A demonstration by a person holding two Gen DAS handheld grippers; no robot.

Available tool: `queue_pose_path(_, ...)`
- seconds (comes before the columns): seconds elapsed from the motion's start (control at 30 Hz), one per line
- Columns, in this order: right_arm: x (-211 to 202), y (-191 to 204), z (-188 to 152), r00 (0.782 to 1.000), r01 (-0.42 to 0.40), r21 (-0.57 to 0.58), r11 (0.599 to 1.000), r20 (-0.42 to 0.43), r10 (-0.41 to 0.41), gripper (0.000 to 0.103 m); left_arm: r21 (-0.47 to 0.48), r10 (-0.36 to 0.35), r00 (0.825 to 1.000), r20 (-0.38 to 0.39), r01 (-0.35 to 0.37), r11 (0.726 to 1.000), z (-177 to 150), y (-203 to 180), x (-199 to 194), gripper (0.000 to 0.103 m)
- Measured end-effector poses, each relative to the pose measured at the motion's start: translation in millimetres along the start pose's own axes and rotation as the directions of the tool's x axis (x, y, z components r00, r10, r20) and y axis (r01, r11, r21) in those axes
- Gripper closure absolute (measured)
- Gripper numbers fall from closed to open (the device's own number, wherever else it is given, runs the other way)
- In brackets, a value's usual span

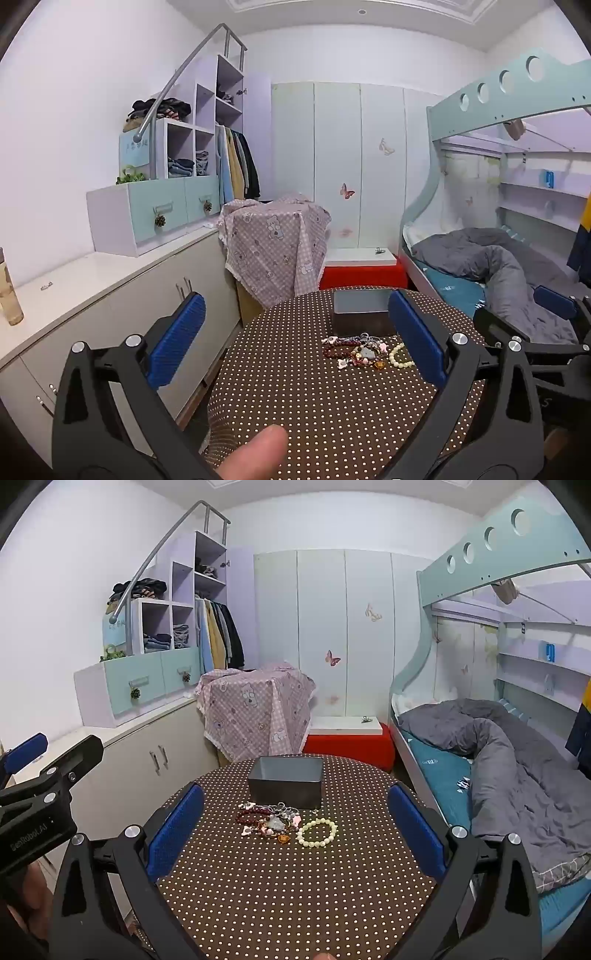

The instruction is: Organize jewelry

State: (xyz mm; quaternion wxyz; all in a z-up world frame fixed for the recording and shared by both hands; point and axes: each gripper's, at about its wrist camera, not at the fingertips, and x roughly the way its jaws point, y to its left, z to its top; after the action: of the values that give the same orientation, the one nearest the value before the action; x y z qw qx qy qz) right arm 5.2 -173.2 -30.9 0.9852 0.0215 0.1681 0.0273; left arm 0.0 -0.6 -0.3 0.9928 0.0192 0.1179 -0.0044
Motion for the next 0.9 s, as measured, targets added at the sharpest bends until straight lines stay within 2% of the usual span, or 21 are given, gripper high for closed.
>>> queue_pose_path(0.13, 0.2, -0.5, -0.5, 1.0, 0.001, 0.003, 1.0, 0.0, -0.001, 0.007, 0.014, 0.015, 1.0, 0.011, -0.015, 1.0, -1.9, -3.5, -2.4, 0.006)
queue_pose_path(0.33, -2.6, -2.9, 1.5, 1.0, 0.009, 0.003, 1.0, 0.015, -0.01, 0.007, 0.01, -0.015, 1.0, 0.009, 0.015, 1.0, 1.3, -4.1, -0.5, 0.006)
queue_pose_path(0.53, -2.0, -2.4, 6.9, 0.999, 0.026, 0.004, 1.0, 0.03, -0.026, 0.007, 0.005, 0.004, 1.0, 0.013, -0.004, 1.0, 0.8, -1.8, -1.5, 0.006)
queue_pose_path(0.9, -6.6, -6.1, 12.1, 0.998, 0.03, 0.002, 1.0, 0.062, -0.03, 0.007, 0.002, -0.031, 0.999, 0.032, 0.031, 1.0, 0.0, 0.9, 0.1, 0.006)
